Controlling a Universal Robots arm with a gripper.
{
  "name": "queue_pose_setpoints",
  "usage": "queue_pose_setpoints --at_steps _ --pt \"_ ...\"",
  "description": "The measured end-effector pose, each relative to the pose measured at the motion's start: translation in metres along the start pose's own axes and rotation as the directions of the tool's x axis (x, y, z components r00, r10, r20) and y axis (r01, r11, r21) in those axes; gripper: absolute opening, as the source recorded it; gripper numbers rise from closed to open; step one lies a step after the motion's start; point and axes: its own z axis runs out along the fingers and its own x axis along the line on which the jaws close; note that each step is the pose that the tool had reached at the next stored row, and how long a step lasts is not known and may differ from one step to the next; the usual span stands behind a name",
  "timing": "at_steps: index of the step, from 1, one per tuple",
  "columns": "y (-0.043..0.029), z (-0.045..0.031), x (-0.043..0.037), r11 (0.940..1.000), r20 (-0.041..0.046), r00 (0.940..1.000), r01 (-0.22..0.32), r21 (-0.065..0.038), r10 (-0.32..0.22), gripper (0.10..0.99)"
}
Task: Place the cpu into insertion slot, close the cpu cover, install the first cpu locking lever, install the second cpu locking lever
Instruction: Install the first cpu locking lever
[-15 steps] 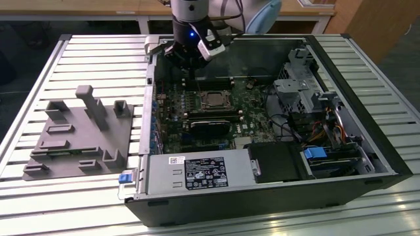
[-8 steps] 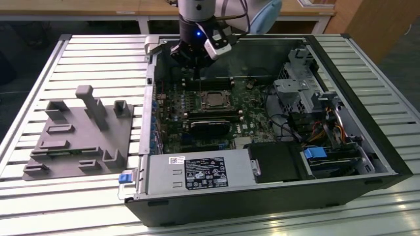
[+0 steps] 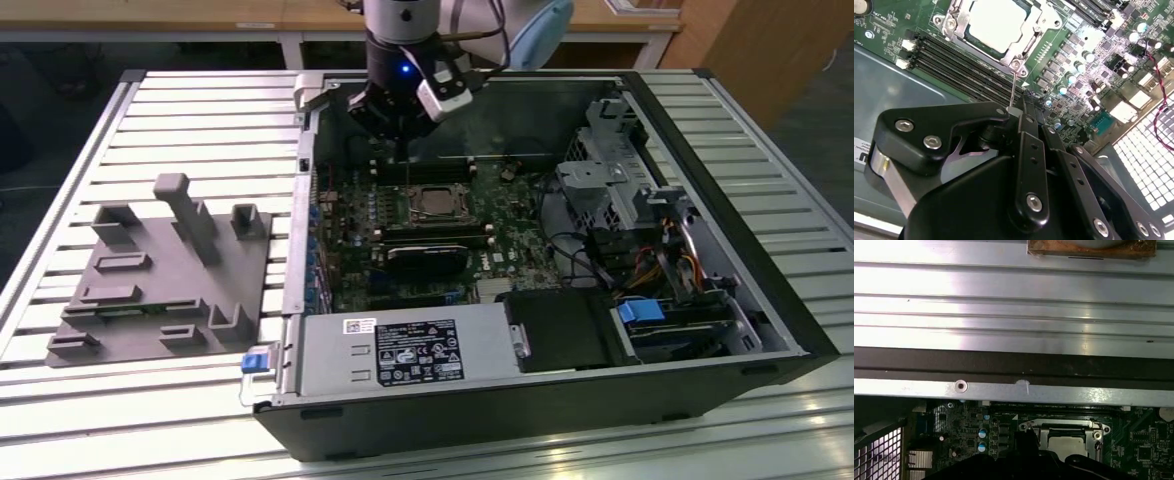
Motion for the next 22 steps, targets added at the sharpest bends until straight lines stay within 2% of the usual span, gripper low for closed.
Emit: queue_pose_setpoints --at_steps 6,10,14,16,18,19,22 --pt "-0.0001 0.0004 -0.0058 1.0 0.0 1.0 0.0 0.0 0.0 0.118" --pt "-0.0003 0.001 -0.014 1.0 -0.0007 1.0 0.0 0.0 0.0 0.118" --pt "-0.0005 0.0023 -0.0259 1.0 -0.0028 1.0 0.0 0.0 0.0 0.118" --pt "-0.0006 0.0036 -0.028 1.0 -0.0029 1.0 0.0 0.0 0.0 0.118" --pt "-0.0008 0.0048 -0.0285 1.0 -0.003 1.0 0.0 -0.01 0.0 0.118" --pt "-0.001 0.0062 -0.0288 0.9998 -0.0015 1.0 0.0 -0.02 0.0 0.118" --pt "-0.0011 0.0076 -0.0288 0.9998 0.0062 1.0 0.0 -0.021 0.0 0.118"
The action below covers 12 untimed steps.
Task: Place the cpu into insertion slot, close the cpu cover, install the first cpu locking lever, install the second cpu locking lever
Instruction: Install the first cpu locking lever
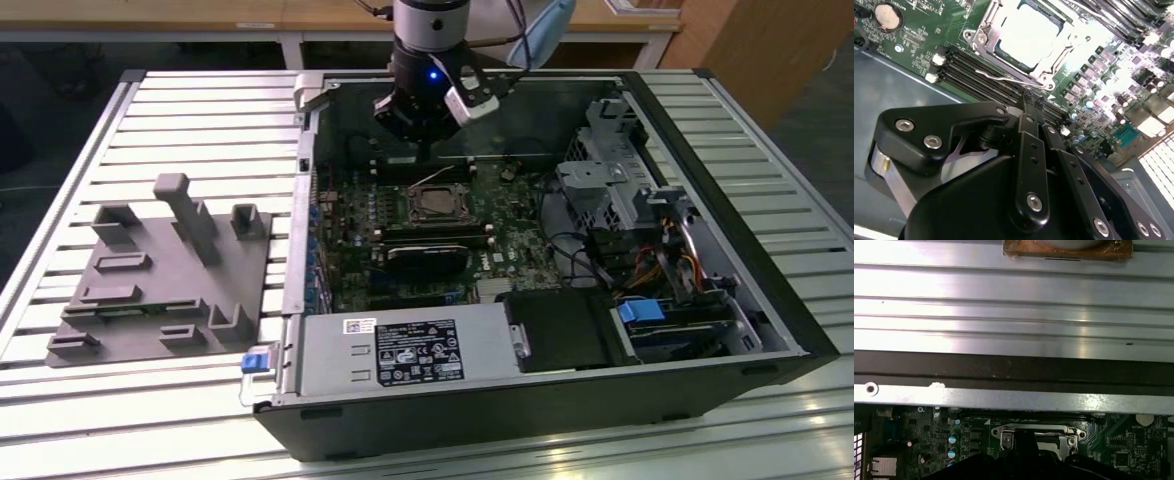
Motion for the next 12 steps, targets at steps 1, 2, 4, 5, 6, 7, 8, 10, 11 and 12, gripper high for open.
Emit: queue_pose_setpoints --at_steps 1,2,4,5,6,7,8,10,11,12 --pt "0.0 0.0005 0.0 1.0 0.0022 1.0 0.0 -0.002 0.0 0.118" --pt "0.0 0.0009 0.0 1.0 0.0032 1.0 0.0 -0.002 0.0 0.118" --pt "-0.0001 0.0016 0.0 1.0 0.0038 1.0 0.0 -0.002 0.0 0.118" --pt "-0.0001 0.0018 0.0 1.0 0.0037 1.0 0.0 -0.002 0.0 0.118" --pt "-0.0001 0.0018 0.0 1.0 0.0036 1.0 0.0 -0.002 0.0 0.118" --pt "-0.0001 0.002 0.0 1.0 0.0037 1.0 0.0 -0.002 0.0 0.118" --pt "-0.0001 0.0022 0.0 1.0 0.0039 1.0 0.0 -0.002 0.0 0.118" --pt "-0.0001 0.0022 0.0 1.0 0.0038 1.0 0.0 -0.002 0.0 0.118" --pt "-0.0001 0.0022 0.0 1.0 0.0038 1.0 0.0 -0.002 0.0 0.118" --pt "-0.0001 0.0024 0.0 1.0 0.0039 1.0 0.0 -0.002 0.0 0.118"
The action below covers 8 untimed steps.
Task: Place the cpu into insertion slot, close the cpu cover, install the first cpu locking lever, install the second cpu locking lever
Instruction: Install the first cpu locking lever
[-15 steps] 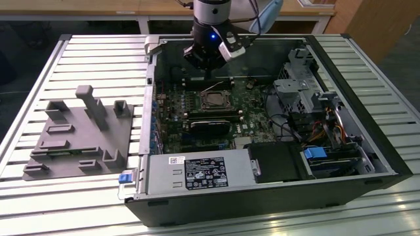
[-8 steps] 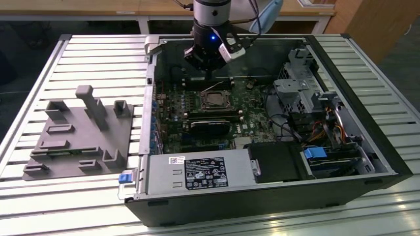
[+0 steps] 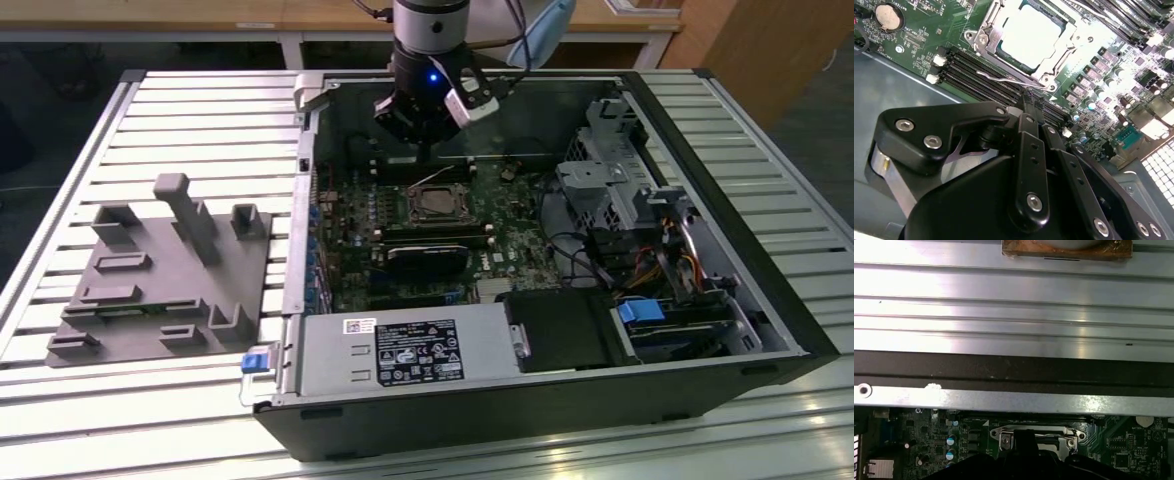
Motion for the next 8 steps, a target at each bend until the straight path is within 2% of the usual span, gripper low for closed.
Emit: queue_pose_setpoints --at_steps 2,5,8 --pt "-0.0001 0.0006 -0.0001 1.0 0.0001 1.0 0.0 -0.003 0.0 0.118" --pt "-0.0009 0.0023 -0.0005 0.9997 0.0004 1.0 -0.001 -0.024 0.001 0.118" --pt "-0.0011 0.005 -0.0026 0.9997 0.0004 1.0 0.0 -0.026 0.0 0.118"
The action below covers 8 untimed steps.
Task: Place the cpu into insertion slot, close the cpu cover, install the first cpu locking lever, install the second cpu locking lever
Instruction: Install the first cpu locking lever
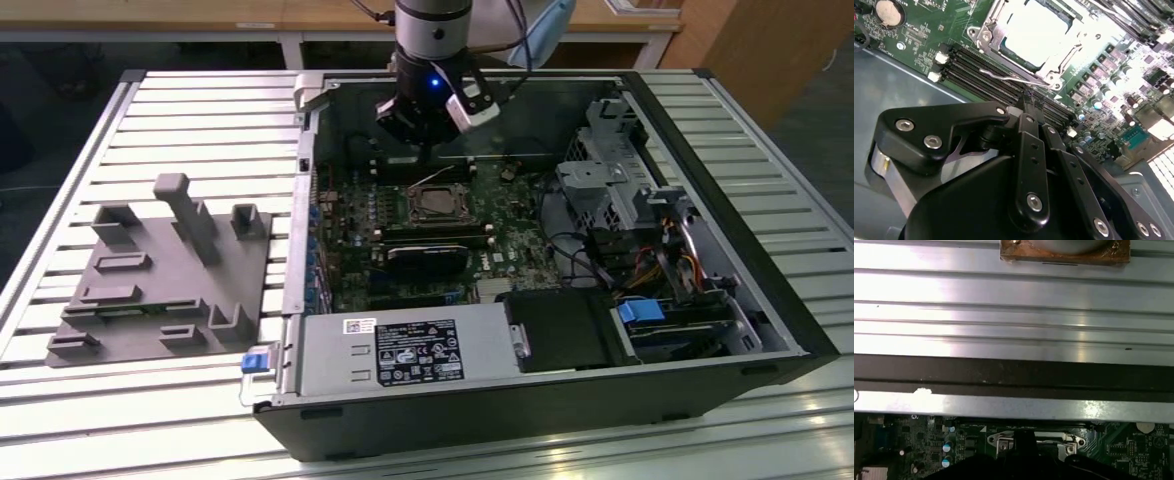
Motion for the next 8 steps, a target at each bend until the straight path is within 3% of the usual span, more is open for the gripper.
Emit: queue_pose_setpoints --at_steps 8 --pt "-0.0008 0.0075 -0.0085 1.0 -0.0005 1.0 0.007 0.0 -0.007 0.118"
